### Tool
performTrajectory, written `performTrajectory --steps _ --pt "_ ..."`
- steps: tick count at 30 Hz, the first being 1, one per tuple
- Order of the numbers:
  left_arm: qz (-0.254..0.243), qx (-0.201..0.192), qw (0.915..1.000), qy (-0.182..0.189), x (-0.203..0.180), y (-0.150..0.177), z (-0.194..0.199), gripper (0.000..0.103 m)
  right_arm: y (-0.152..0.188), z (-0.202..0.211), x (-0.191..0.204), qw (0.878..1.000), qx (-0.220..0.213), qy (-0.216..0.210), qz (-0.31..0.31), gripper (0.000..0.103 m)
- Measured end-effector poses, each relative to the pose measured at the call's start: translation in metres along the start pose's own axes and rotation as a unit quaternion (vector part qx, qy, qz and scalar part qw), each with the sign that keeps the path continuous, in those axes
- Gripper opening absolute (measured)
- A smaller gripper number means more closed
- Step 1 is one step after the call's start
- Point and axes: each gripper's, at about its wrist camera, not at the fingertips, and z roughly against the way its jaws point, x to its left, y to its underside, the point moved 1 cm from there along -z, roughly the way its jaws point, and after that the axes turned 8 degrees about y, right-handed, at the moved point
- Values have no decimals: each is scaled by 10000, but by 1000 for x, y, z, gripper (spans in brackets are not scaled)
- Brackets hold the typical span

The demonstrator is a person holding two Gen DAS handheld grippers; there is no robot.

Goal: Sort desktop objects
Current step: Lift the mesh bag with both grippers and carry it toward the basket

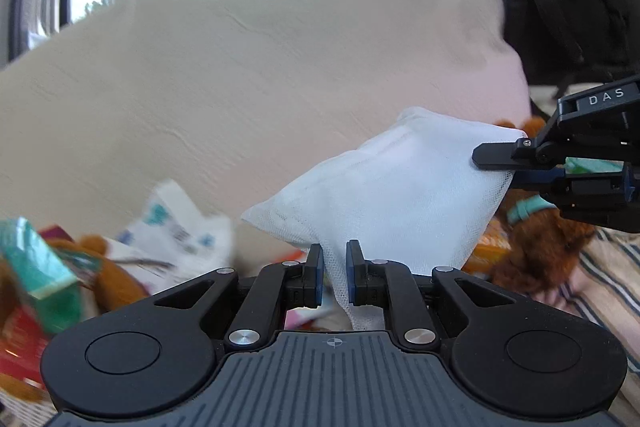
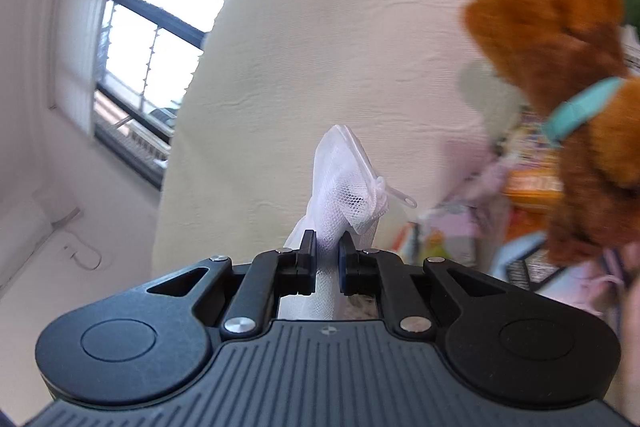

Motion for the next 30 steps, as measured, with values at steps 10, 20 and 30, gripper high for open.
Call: performTrajectory --steps 10,20,30 --pt "25 -65 9963 -860 80 -16 34 7 23 -25 72 9970 396 -516 415 11" --pt "182 19 9904 -1369 137 -5 48 8 62 -83 96 9920 1022 -427 600 11" --pt "116 -27 9870 -1603 152 -12 56 24 96 -91 105 9842 1580 -126 792 12"
